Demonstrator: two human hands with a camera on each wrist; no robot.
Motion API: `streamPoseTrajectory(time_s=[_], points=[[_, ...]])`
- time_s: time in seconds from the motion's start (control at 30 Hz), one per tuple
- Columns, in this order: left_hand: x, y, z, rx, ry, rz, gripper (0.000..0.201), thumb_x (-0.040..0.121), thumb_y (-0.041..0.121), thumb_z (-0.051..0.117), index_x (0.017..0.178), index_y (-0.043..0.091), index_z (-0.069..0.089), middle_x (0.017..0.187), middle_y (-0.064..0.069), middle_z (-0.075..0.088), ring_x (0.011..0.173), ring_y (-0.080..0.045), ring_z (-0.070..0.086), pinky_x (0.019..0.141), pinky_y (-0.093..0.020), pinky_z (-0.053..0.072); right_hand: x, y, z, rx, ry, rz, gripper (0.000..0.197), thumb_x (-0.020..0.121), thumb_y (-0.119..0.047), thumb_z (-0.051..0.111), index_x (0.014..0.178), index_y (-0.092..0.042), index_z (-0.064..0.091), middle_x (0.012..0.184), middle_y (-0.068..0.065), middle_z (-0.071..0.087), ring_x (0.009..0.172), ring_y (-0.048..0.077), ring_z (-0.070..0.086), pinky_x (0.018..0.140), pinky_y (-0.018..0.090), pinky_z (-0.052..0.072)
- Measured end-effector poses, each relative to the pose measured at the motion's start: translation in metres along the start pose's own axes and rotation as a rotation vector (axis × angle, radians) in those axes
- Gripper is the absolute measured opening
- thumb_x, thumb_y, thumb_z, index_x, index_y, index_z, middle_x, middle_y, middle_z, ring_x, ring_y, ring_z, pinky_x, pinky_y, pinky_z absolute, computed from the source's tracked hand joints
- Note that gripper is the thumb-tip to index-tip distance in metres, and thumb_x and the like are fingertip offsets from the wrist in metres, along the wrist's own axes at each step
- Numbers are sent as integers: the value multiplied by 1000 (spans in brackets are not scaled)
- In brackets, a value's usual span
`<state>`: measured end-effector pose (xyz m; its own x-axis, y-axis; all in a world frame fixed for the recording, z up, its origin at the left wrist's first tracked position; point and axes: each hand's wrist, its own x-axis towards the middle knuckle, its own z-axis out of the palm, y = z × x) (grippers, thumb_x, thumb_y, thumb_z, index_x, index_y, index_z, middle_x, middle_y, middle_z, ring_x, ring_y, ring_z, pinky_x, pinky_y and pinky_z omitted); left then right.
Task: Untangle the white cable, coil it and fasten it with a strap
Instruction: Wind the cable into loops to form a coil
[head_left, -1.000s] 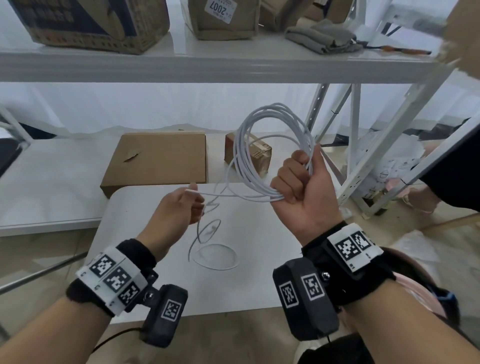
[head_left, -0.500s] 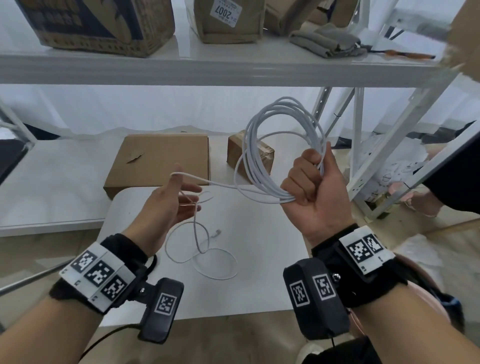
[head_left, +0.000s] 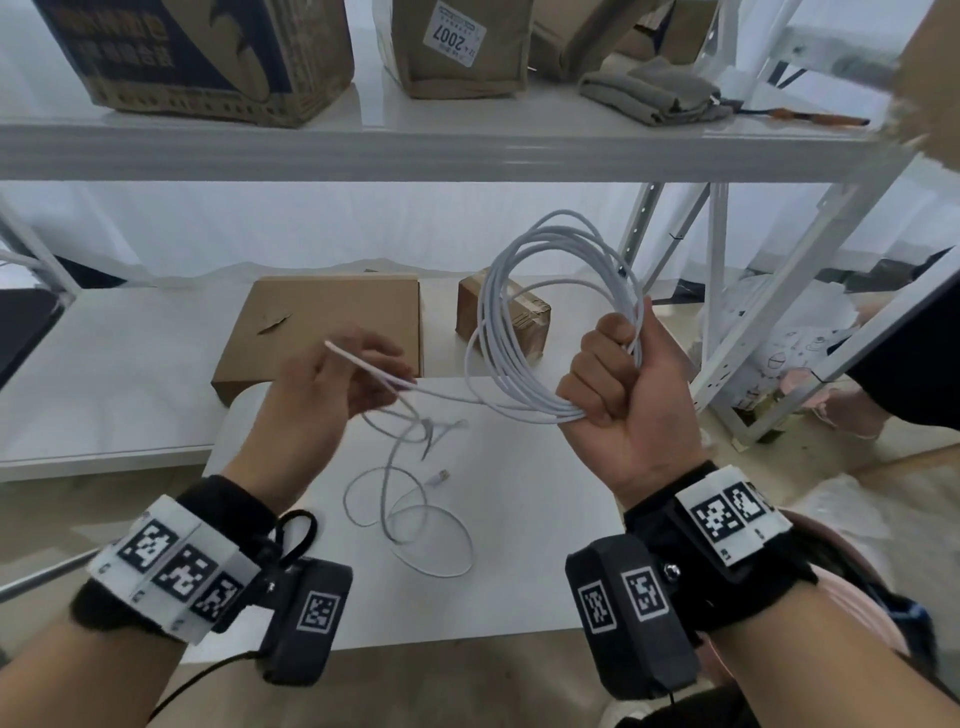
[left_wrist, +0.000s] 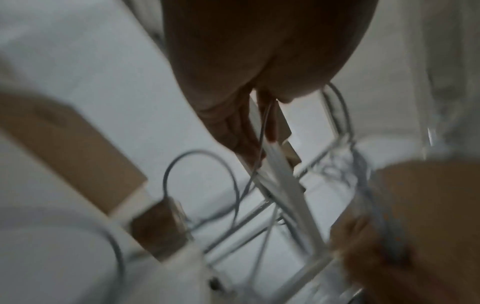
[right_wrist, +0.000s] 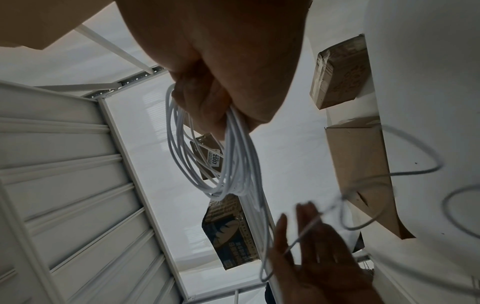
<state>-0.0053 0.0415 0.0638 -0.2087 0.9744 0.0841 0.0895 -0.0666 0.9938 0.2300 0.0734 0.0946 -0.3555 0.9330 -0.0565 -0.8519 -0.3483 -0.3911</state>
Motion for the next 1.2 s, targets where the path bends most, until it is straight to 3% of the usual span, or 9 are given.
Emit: streamPoseTrajectory(time_s=[0.1,0.27,0.33,0.47,0.6,0.77,0.9,1.0,1.2], points=[[-2,0,1,-23,-62,-63,44,106,44,36,98,15,68,95,-9,75,94,-31,72,80,-35,55,0,3,-1,3,-14,16,52,102,-48,36,61,-19,50,49,-8,12,37,8,7,33,18,11],[-3,-10,-11,770,-11,-44,49,106,45,31,86,26,71,80,-1,66,80,-21,60,74,-35,40,-1,3,0,-10,13,12,54,104,-48,34,60,-19,49,49,-7,11,37,9,6,33,18,10],[1,-5,-11,540,-11,-98,43,108,34,36,86,22,71,73,0,64,72,-17,56,69,-34,39,-1,1,1,-9,24,2,56,105,-47,33,59,-19,49,49,-8,11,38,9,6,34,18,10],[4,8,-7,-327,6,-387,30,100,0,40,111,2,68,96,-12,74,96,-26,68,78,-28,58,0,2,0,-5,19,24,54,104,-48,35,60,-19,50,49,-8,11,37,8,7,34,18,10],[2,23,-13,-788,8,-425,34,99,12,40,122,-2,61,119,-17,69,107,-34,70,88,-40,59,-1,3,-5,-44,-50,152,48,95,-53,42,63,-19,50,49,-8,14,37,7,9,33,18,13],[2,25,-9,-480,0,-312,27,103,13,48,128,6,55,101,2,76,54,-10,54,49,-19,48,-5,8,-4,-318,-209,355,44,85,-61,55,66,-21,54,50,-10,15,37,5,11,35,16,14],[-5,29,-5,-256,-148,-246,27,98,16,54,115,6,71,101,-8,74,83,-25,60,67,-25,52,-10,11,-1,-580,-371,410,40,77,-42,81,77,-17,50,54,-9,18,38,5,14,38,13,16],[-13,27,-4,-302,-201,-217,31,88,21,61,112,4,69,108,-16,75,94,-30,72,80,-35,62,-11,17,2,-723,-366,372,7,89,-16,70,88,-17,64,56,-5,18,40,6,15,40,15,15],[-15,27,4,-374,-214,-254,28,104,9,42,117,-5,62,81,-15,69,66,-26,69,58,-28,57,-8,20,1,-945,-155,266,11,94,-6,63,104,-6,62,58,-1,18,43,10,14,41,22,13]])
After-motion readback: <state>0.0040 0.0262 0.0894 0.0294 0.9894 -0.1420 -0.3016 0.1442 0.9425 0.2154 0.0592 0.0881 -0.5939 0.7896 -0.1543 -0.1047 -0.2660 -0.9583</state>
